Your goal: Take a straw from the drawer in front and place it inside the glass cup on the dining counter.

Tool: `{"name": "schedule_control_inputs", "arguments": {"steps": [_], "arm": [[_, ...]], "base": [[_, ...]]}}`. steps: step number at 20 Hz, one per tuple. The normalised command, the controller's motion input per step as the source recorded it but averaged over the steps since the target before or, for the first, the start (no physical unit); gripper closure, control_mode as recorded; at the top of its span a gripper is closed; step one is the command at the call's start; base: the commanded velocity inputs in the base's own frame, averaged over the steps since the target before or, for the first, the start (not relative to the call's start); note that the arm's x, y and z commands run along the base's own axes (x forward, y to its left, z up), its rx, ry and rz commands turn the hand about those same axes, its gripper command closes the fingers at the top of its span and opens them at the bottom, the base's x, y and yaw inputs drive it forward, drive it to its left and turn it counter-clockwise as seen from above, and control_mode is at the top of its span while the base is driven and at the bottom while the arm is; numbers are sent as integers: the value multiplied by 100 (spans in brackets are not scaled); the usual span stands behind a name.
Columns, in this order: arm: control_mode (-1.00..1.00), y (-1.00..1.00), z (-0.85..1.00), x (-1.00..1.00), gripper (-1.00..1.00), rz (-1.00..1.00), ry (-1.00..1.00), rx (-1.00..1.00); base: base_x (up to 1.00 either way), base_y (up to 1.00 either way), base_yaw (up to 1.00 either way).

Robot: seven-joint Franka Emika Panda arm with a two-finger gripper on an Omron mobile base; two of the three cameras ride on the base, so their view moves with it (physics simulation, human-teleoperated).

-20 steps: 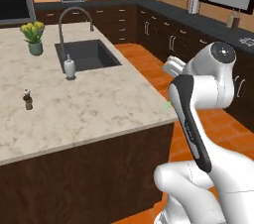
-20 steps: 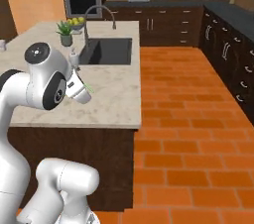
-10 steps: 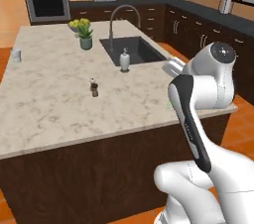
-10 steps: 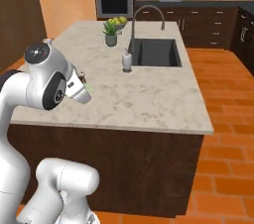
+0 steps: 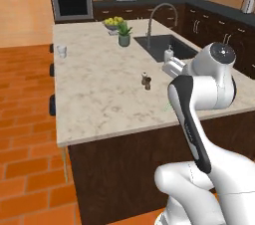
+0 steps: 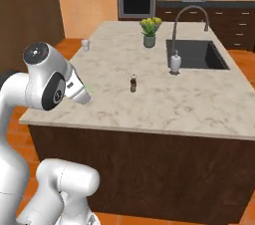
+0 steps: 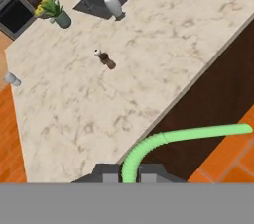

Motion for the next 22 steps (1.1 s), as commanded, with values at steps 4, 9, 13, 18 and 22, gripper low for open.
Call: {"name": "schedule_control_inputs", "arguments": {"steps": [4,9,13,18,22], "arm": [[100,0,0,0,100,0,0,0],[100,0,0,0,100,0,0,0],[100,0,0,0,100,0,0,0],[100,0,0,0,100,0,0,0],[100,0,0,0,100,0,0,0]], "base": [[0,100,-4],[0,100,-19],[0,100,-41],[0,100,-51],[0,100,-55]]}}
